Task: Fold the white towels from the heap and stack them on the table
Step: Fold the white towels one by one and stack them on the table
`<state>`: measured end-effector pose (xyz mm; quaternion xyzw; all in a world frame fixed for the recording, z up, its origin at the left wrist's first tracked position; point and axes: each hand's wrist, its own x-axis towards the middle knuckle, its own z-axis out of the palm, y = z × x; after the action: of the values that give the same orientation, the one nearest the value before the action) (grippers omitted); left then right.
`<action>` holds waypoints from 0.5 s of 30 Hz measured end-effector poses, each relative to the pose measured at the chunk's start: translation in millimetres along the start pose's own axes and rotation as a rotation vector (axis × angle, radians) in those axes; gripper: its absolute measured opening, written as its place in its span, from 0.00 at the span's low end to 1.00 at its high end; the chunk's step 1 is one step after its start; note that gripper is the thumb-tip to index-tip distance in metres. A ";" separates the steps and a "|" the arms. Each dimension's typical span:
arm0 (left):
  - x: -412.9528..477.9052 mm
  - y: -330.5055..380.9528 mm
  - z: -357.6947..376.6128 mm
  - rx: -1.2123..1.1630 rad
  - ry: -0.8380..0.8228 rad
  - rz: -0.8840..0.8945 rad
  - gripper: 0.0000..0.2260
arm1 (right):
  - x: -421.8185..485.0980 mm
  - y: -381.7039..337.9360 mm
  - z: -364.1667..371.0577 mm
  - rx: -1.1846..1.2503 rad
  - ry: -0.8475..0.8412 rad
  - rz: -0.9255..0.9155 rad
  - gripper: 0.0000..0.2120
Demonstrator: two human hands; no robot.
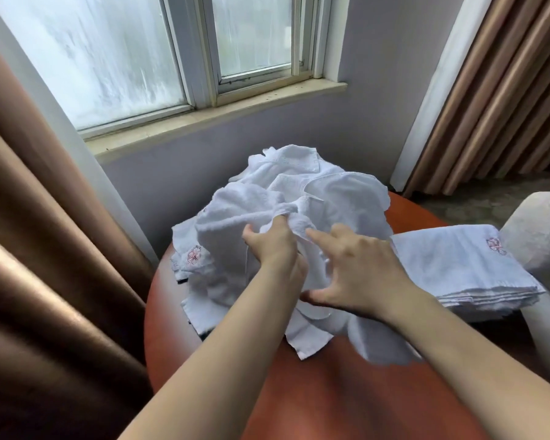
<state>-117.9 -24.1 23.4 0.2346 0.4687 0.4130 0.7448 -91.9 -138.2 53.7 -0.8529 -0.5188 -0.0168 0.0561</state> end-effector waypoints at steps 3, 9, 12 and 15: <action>-13.3 4.9 7.1 -0.064 0.012 -0.049 0.28 | 4.6 -14.9 6.0 0.025 0.037 0.028 0.33; -30.9 4.9 16.4 -0.112 0.055 -0.064 0.18 | 17.9 -8.9 21.5 0.120 0.262 0.145 0.07; -30.9 8.6 18.0 -0.095 0.050 -0.074 0.17 | 15.9 -5.5 25.5 0.189 0.285 0.124 0.09; -23.9 16.8 16.8 -0.104 -0.010 -0.161 0.17 | 14.7 -6.9 23.3 0.201 0.288 0.126 0.15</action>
<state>-114.8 -34.2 55.4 0.1591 0.4604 0.3742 0.7891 -91.9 -119.5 32.3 -0.8625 -0.4502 -0.0831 0.2158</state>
